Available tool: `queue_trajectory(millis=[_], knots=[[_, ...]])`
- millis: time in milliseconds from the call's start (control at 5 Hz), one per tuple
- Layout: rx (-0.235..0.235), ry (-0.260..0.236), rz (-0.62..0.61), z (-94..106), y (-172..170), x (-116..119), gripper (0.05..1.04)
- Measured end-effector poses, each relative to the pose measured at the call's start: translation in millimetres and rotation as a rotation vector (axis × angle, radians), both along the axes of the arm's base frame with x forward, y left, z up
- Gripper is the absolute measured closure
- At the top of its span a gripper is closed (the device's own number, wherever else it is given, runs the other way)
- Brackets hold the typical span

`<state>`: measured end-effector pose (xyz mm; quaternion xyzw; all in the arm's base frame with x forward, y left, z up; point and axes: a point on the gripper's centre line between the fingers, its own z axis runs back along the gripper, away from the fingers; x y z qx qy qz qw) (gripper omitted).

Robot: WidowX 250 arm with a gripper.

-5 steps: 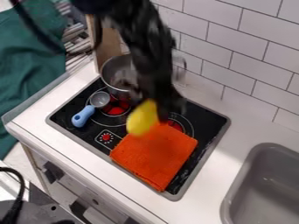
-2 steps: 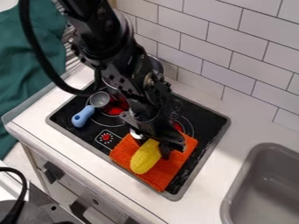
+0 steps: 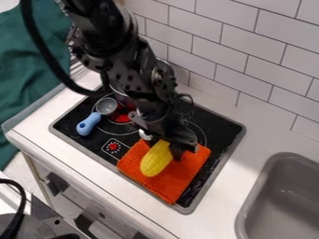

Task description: Pick up the corn and put it on top of the orange rug

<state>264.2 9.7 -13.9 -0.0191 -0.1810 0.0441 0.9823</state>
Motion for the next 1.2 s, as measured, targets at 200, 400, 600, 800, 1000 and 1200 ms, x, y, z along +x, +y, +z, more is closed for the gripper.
queue_trajectory(millis=[200,400,600,800,1000,1200], knots=[[-0.001,0.022,-0.007,-8.3,0,2,0.415],[-0.008,0.021,0.018,-11.1,0,2,0.123],[-0.024,0.032,0.018,-13.8,-4,0,0.073],[-0.021,0.07,0.002,-10.1,-11,-7,0.077],[0.017,0.098,-0.057,11.7,-21,-13,0.079],[0.102,0.137,-0.145,39.0,-38,-13,0.079]])
